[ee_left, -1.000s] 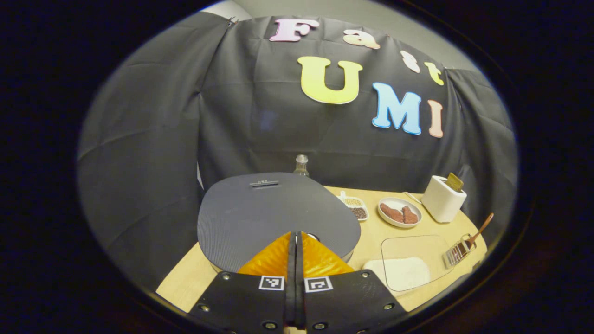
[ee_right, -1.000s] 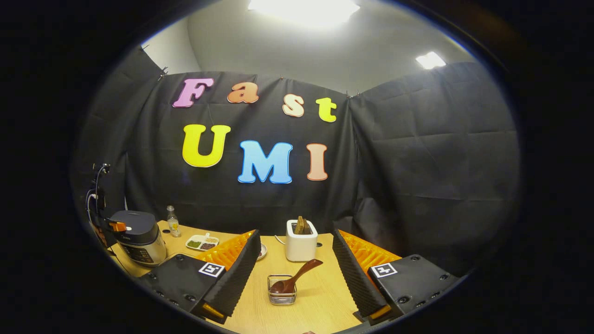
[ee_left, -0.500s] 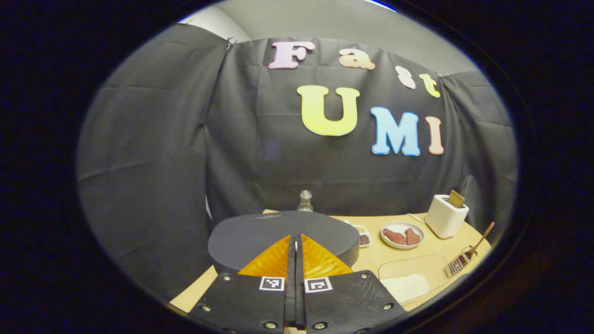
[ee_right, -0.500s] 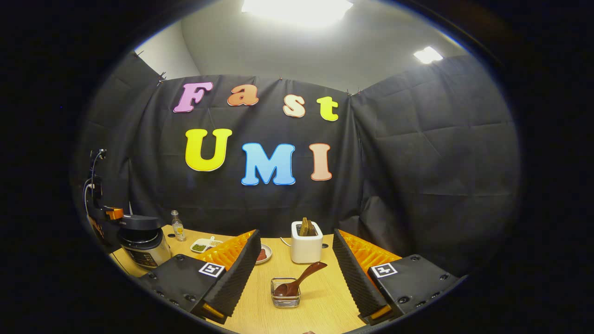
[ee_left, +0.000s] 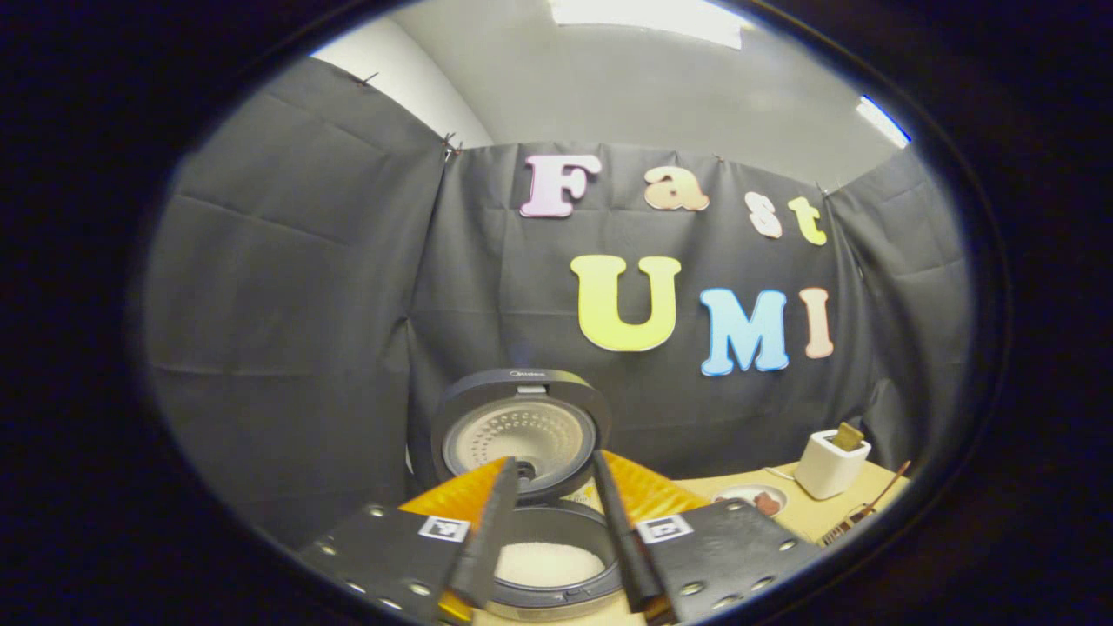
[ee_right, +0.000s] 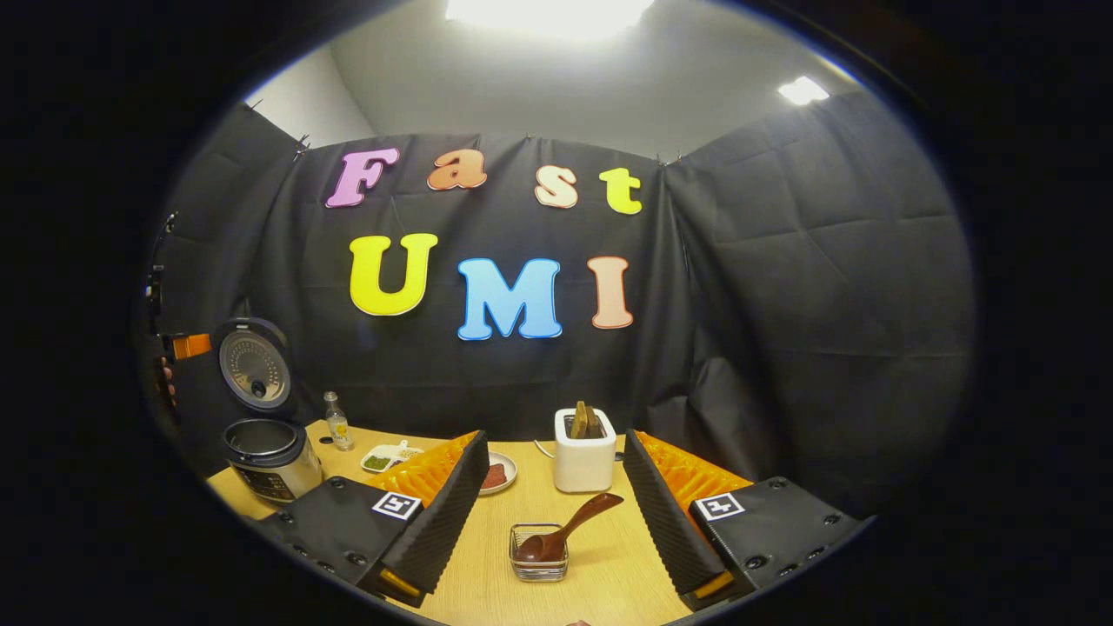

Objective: Close the left gripper, press the button to open the rice cooker; take a wooden spoon from the chopstick holder with the right hand, scoop a spoonful of rice and pour it into the rice cooker, then put the wooden spoon back into the chopstick holder.

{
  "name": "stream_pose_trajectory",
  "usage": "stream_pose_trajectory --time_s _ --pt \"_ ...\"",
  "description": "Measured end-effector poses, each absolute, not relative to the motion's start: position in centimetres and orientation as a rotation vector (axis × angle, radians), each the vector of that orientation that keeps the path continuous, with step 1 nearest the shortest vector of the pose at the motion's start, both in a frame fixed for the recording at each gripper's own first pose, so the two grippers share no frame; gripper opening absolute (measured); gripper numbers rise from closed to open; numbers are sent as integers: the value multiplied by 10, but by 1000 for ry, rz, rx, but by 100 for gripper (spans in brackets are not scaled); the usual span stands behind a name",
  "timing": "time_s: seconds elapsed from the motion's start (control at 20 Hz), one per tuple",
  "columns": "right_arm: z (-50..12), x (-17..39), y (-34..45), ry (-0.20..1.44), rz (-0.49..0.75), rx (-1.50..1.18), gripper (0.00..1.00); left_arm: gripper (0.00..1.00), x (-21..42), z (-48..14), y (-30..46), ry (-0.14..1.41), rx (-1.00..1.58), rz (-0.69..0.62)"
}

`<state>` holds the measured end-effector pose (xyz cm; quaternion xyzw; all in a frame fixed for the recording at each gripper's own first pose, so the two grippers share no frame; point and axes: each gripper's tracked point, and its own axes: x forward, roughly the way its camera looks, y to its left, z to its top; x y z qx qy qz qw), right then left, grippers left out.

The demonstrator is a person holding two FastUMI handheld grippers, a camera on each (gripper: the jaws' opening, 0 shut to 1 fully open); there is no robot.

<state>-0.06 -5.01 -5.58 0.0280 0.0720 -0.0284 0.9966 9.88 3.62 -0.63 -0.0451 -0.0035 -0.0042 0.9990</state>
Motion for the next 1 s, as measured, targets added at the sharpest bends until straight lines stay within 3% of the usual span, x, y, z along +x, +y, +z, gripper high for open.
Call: stream_pose_trajectory --time_s 0.05,0.1,0.65,0.7,0.75,1.0 --pt "-60 4 -49 155 -51 61 98 76 94 1 40 -26 -86 1" --pt "-65 9 -50 168 -48 64 98 77 87 10 44 -44 -80 12" --pt "-154 64 -79 368 -97 259 98 77 18 33 61 -62 9 43" --pt "-166 68 -81 398 -100 296 93 77 16 31 63 -55 18 49" --pt "-178 70 -83 428 -107 339 98 77 12 30 63 -50 26 54" --pt "-228 82 -87 546 -140 562 98 77 -4 26 71 -23 76 81"
